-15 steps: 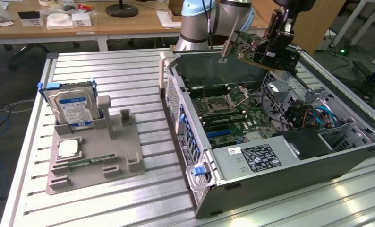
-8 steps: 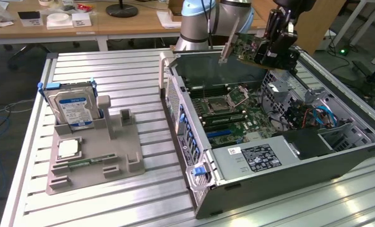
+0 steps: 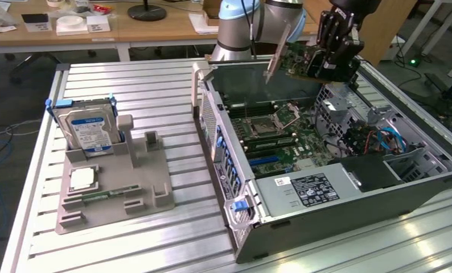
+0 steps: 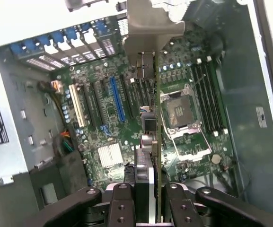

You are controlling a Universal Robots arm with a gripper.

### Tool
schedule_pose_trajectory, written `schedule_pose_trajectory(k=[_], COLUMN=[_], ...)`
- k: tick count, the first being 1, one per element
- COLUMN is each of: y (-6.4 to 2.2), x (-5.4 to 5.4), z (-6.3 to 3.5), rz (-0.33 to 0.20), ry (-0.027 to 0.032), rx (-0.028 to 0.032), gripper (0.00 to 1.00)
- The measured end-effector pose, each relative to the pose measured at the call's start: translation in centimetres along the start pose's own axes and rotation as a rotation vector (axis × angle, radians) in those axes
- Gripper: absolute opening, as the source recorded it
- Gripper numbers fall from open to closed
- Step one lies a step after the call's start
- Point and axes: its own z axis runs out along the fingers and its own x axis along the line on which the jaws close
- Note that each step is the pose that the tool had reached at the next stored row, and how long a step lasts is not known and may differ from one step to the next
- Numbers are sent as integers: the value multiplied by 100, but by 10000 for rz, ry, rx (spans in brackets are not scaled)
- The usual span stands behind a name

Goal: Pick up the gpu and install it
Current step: 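Insert the gpu into the slot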

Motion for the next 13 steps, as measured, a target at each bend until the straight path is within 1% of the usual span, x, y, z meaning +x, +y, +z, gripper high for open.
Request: schedule_pose_trajectory(k=[1,2,5,6,7,8,11,13], y=[0,-1,-1,-1,-1,-2,-2,-2], x=[0,0,-1,-1,-1,-1,-1,0], z=[2,3,9,12,17,23,38,49], rz=[-64,-103,-154,-171,-238,-380,-891,-1112], ry=[-11,-36,-136,-159,-167,-174,-184,-188], rx=[54,153,538,630,675,692,699,699], gripper=[28,28,28,28,28,28,28,28])
